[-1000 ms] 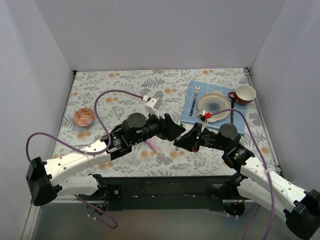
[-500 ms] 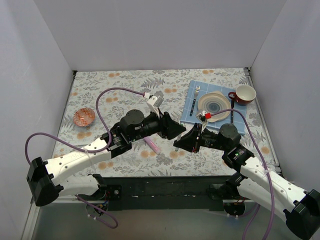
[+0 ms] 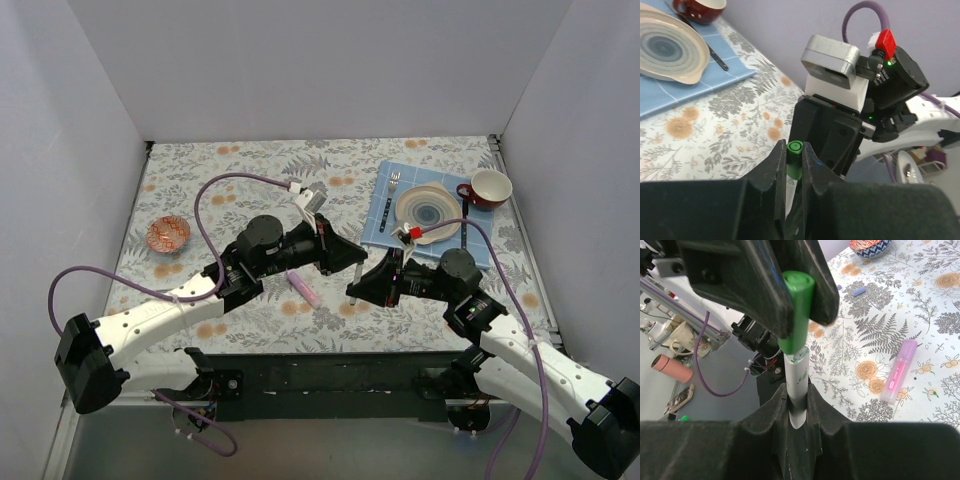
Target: Insert the pens into the pen caps
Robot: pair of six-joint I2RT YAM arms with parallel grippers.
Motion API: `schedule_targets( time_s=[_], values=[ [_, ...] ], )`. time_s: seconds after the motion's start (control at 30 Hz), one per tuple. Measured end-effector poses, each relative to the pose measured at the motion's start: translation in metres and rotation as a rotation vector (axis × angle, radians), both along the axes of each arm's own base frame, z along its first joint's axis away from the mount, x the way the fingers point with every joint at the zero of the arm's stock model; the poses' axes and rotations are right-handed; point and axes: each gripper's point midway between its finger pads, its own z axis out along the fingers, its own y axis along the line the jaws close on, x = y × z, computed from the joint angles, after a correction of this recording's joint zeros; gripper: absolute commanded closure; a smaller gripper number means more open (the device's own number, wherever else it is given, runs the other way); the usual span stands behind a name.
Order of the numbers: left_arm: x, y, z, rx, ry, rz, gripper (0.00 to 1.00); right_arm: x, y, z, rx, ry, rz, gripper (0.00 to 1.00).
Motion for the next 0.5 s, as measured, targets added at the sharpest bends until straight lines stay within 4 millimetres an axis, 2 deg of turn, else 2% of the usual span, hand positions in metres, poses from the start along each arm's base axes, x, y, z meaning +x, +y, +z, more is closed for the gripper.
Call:
schedule_targets(
  time_s=[0.1,0.27,0.5],
  values=[
    [-0.005,0.001,-0.007,-0.027,0.006,-0.034,1.0,0.0,0.001,0.003,0.011,0.006,0.0,0.99],
    [-0.006,0.009,-0.018,-0.073,0.033,-0.027,1.0,-0.001,0.005,-0.006,-0.027,0.053,0.025,0.99],
    [0.006,0.013,-0.013,-0.095,0.031,0.021,1.0,0.012,0.008,0.0,-0.095,0.047,0.008,0.99]
  ],
)
